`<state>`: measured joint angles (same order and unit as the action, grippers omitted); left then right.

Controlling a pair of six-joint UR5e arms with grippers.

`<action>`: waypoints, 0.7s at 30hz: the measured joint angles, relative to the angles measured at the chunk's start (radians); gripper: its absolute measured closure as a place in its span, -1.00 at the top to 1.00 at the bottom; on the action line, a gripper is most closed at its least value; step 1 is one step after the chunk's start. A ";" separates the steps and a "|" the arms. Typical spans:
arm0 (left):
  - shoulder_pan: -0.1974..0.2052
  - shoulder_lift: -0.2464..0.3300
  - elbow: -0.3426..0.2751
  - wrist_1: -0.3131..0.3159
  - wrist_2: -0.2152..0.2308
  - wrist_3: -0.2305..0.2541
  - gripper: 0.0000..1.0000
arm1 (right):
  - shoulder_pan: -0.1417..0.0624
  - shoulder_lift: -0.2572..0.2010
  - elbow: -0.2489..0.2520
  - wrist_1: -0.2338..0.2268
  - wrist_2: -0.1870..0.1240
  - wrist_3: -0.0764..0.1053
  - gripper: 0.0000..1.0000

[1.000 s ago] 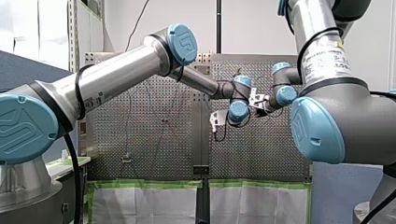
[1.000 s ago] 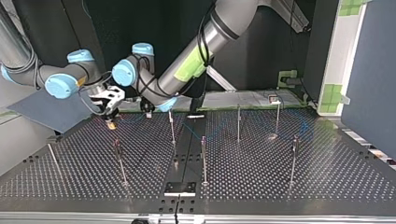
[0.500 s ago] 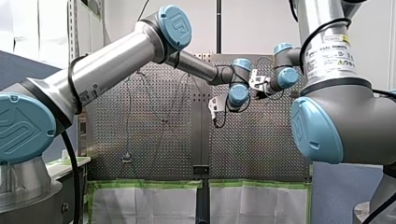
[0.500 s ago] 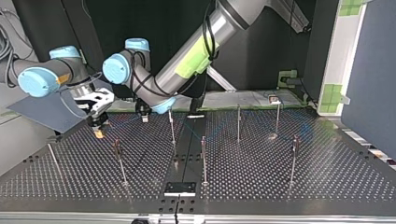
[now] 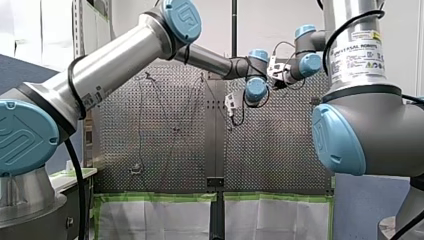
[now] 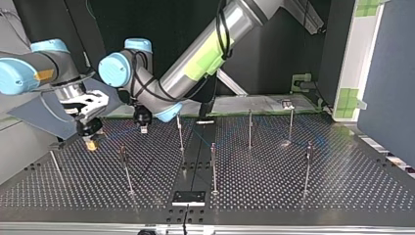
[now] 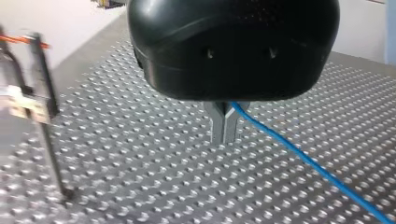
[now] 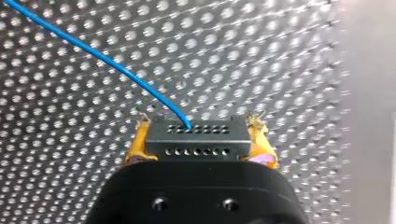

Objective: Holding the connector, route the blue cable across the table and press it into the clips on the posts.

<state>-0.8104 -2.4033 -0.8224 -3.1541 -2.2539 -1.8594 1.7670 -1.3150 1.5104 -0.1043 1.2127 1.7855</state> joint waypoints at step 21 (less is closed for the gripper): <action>0.010 0.070 0.003 -0.003 0.002 -0.011 -0.98 | -0.005 -0.055 -0.025 0.057 -0.041 0.002 -1.00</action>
<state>-0.8001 -2.3337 -0.8193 -3.1573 -2.2519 -1.8704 1.7619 -1.3700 1.4855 -0.0478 1.1714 1.7876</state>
